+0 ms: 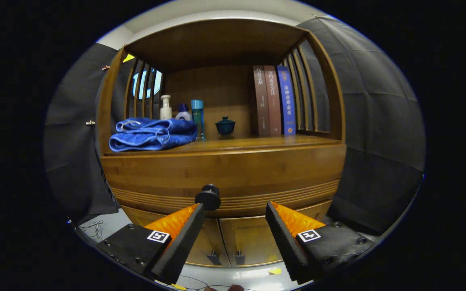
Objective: Pull open the drawer, take out the items inside it, and place them on the countertop above the cabinet.
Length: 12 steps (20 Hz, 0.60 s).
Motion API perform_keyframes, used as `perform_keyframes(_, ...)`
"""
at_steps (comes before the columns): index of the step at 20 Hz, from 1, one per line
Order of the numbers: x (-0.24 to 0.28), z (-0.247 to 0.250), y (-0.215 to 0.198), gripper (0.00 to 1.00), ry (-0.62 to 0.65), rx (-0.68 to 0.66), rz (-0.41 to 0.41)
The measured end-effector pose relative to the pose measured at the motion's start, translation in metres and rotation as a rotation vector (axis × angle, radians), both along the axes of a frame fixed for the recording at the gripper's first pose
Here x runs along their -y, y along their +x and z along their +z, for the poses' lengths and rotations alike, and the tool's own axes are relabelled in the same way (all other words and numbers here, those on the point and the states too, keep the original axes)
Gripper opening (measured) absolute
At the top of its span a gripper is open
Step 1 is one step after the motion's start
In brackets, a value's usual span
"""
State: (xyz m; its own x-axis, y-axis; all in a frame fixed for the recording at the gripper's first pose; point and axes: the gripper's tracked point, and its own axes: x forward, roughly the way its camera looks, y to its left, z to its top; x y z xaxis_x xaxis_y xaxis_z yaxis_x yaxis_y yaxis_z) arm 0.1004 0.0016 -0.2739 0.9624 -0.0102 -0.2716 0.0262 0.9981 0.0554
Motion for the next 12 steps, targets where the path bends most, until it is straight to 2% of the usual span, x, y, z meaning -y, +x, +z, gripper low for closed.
perform_keyframes(6, -0.023, 0.001, 0.03, 0.99, 0.019, 0.02, 0.031)
perform_keyframes(7, -0.028, 0.001, 0.032, 0.97, 0.026, 0.018, 0.044)
perform_keyframes(8, -0.028, 0.001, 0.035, 0.87, 0.022, 0.019, 0.044)
perform_keyframes(9, -0.027, 0.0, 0.038, 0.83, 0.017, 0.019, 0.04)
perform_keyframes(11, -0.023, -0.006, 0.041, 0.81, 0.029, -0.005, 0.011)
perform_keyframes(12, -0.03, -0.009, 0.043, 0.81, 0.067, -0.017, 0.033)
